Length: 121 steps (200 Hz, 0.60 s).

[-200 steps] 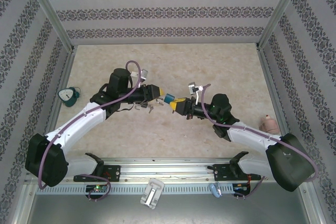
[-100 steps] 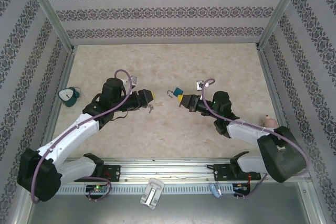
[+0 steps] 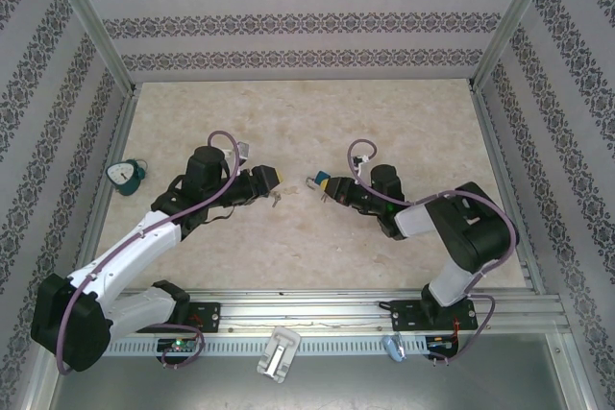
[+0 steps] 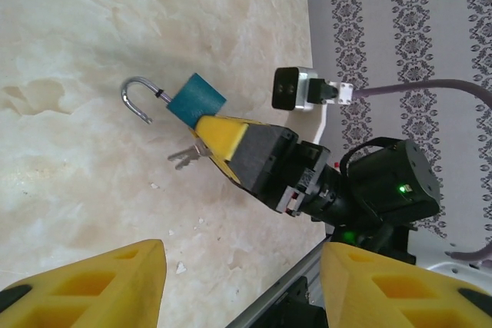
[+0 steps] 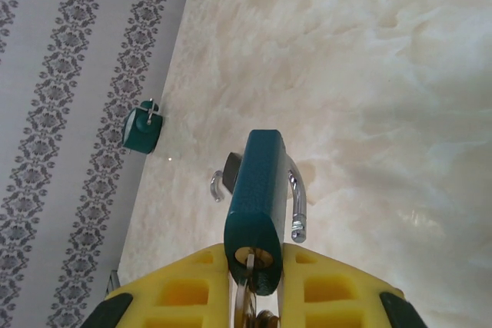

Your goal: Unlock with the key

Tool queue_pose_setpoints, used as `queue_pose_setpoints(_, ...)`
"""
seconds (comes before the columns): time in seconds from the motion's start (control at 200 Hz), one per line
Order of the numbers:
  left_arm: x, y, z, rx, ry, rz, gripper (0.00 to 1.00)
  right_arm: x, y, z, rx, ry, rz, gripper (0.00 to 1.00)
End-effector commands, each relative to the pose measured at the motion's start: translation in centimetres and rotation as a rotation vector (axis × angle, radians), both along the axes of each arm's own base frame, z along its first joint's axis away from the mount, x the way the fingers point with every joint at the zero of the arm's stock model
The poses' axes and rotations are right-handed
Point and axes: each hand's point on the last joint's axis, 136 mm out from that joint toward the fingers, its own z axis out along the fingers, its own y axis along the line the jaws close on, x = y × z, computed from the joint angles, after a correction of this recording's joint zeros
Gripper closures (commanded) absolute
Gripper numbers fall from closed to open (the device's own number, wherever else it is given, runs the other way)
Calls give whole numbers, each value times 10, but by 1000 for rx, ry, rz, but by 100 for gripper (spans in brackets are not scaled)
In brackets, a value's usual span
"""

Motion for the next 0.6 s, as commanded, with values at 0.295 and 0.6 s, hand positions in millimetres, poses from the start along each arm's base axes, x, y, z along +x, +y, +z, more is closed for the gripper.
queue_pose_setpoints(0.295,7,3,1,-20,-9,32,46,35,1,-7,112,51,-90,100)
queue_pose_setpoints(0.6,7,2,-1,-35,-5,33,46,33,-5,-28,111,142,-118,92)
